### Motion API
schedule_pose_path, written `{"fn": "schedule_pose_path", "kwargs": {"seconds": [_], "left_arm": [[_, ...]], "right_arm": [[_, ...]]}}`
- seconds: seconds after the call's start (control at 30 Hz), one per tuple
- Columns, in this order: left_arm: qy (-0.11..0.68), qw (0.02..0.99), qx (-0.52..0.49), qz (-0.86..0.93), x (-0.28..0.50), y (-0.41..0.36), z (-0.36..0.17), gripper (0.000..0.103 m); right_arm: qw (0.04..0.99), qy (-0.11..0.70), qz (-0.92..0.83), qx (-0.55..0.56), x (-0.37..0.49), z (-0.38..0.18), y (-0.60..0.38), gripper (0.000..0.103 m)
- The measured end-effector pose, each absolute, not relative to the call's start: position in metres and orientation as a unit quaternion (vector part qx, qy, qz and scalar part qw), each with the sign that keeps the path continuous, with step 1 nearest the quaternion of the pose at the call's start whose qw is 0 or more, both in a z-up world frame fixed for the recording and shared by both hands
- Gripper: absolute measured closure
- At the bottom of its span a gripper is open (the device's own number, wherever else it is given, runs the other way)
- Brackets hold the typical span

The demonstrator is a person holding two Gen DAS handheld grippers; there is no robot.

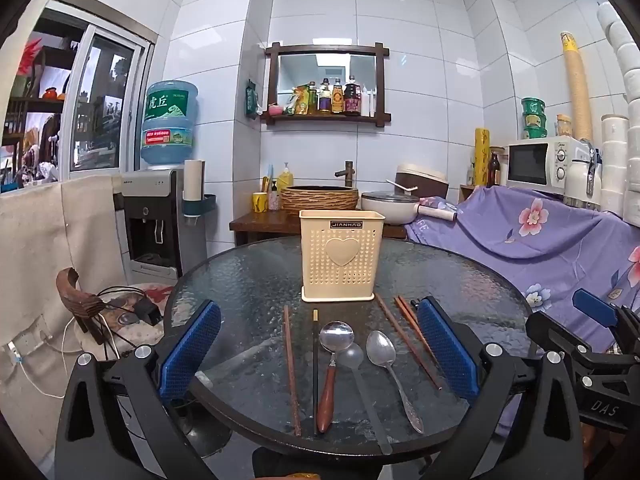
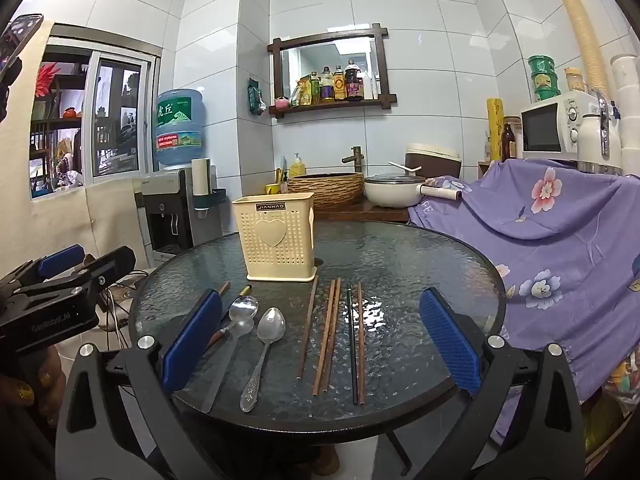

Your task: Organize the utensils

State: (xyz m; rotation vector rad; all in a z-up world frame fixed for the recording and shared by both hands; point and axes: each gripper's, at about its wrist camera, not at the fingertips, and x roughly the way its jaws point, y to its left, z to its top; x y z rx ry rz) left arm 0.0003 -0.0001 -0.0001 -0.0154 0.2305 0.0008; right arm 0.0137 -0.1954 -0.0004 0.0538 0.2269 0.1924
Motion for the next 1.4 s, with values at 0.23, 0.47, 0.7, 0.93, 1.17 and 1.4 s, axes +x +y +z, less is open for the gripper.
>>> {"fn": "schedule_pose_path", "kwargs": {"seconds": [0.23, 0.47, 0.7, 0.93, 1.17, 1.4], "left_arm": [[0.112, 0.994, -0.007, -0.005, -0.001, -0.001, 0.0, 0.006], [0.123, 0.992, -0.001, -0.008, -0.001, -0.01, 0.003, 0.006], [0.12, 0.993, -0.003, -0.006, -0.001, -0.006, -0.002, 0.006], [0.122, 0.993, -0.002, -0.005, 0.0, -0.006, -0.002, 0.006], [0.121, 0.993, -0.001, -0.005, 0.0, -0.005, -0.001, 0.006], [0.122, 0.993, -0.001, -0.005, -0.001, -0.005, -0.002, 0.006]], "right_arm": [[0.988, 0.121, 0.097, 0.025, 0.016, -0.002, -0.195, 0.006], [0.987, 0.121, 0.097, 0.026, 0.016, -0.004, -0.195, 0.006], [0.988, 0.121, 0.097, 0.024, 0.016, -0.005, -0.194, 0.006], [0.988, 0.122, 0.097, 0.023, 0.016, -0.005, -0.194, 0.006], [0.987, 0.122, 0.097, 0.023, 0.016, -0.004, -0.194, 0.006], [0.987, 0.122, 0.098, 0.023, 0.016, -0.004, -0.194, 0.006]]}}
